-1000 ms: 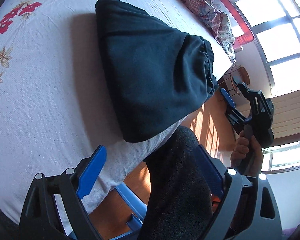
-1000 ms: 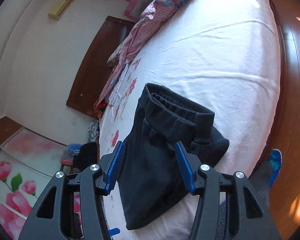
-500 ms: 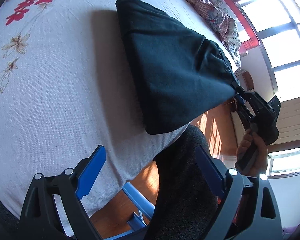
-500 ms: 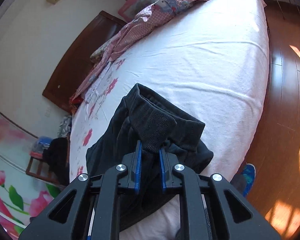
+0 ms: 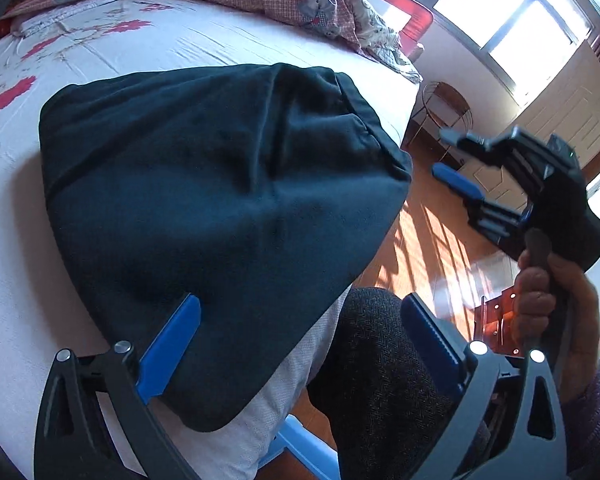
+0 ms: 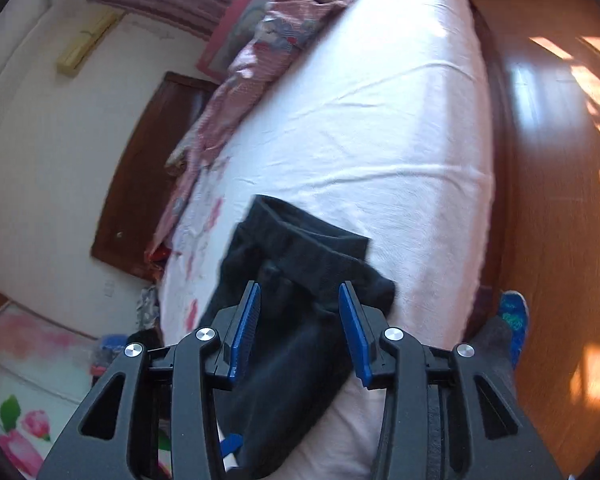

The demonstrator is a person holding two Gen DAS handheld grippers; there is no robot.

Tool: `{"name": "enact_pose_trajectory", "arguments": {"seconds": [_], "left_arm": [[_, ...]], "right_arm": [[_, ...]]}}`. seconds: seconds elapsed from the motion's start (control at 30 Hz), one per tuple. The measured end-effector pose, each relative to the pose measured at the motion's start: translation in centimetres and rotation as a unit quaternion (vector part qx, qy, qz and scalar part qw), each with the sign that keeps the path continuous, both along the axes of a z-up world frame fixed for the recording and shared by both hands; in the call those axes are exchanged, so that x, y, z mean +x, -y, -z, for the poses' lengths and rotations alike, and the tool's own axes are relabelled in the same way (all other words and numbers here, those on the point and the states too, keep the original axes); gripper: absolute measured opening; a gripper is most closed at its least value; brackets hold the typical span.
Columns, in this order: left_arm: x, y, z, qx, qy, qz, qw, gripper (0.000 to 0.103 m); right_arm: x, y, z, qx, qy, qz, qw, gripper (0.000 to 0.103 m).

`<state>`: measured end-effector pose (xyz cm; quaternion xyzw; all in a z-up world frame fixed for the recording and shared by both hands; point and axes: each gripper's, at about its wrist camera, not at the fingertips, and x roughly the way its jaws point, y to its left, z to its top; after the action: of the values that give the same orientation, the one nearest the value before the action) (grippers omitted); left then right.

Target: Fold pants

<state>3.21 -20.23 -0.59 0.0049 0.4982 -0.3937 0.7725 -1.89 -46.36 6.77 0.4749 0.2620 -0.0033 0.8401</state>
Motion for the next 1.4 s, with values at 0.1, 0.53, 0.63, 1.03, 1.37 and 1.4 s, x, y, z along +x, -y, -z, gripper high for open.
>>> {"name": "enact_pose_trajectory", "arguments": {"seconds": [0.1, 0.53, 0.63, 1.03, 1.37, 1.4], "left_arm": [[-0.3, 0.5, 0.0, 0.021, 0.019, 0.007, 0.9996, 0.101], [-3.5, 2.4, 2.3, 0.107, 0.1, 0.07, 0.9868, 0.101], [-3.8, 1.1, 0.9, 0.105, 0.11, 0.07, 0.986, 0.101], [2.8, -8.5, -3.3, 0.025, 0.081, -0.081, 0.9931, 0.101], [7.1, -10.2, 1.5, -0.105, -0.124, -0.173, 0.9716, 0.101], [7.2, -10.0, 2.1, -0.115, -0.143, -0.18, 0.9666, 0.101]], "right_arm": [[6.1, -1.5, -1.1, -0.022, 0.055, -0.073, 0.996, 0.04], [13.0, 3.6, 7.0, -0.001, -0.077, -0.071, 0.994, 0.0], [10.9, 3.3, 4.4, -0.006, -0.052, -0.072, 0.996, 0.008], [4.0, 2.9, 6.7, -0.034, -0.067, -0.136, 0.988, 0.013], [3.1, 8.4, 4.5, -0.01, -0.034, -0.073, 0.997, 0.087], [3.2, 9.0, 5.3, 0.003, -0.038, -0.076, 0.996, 0.087]]}}
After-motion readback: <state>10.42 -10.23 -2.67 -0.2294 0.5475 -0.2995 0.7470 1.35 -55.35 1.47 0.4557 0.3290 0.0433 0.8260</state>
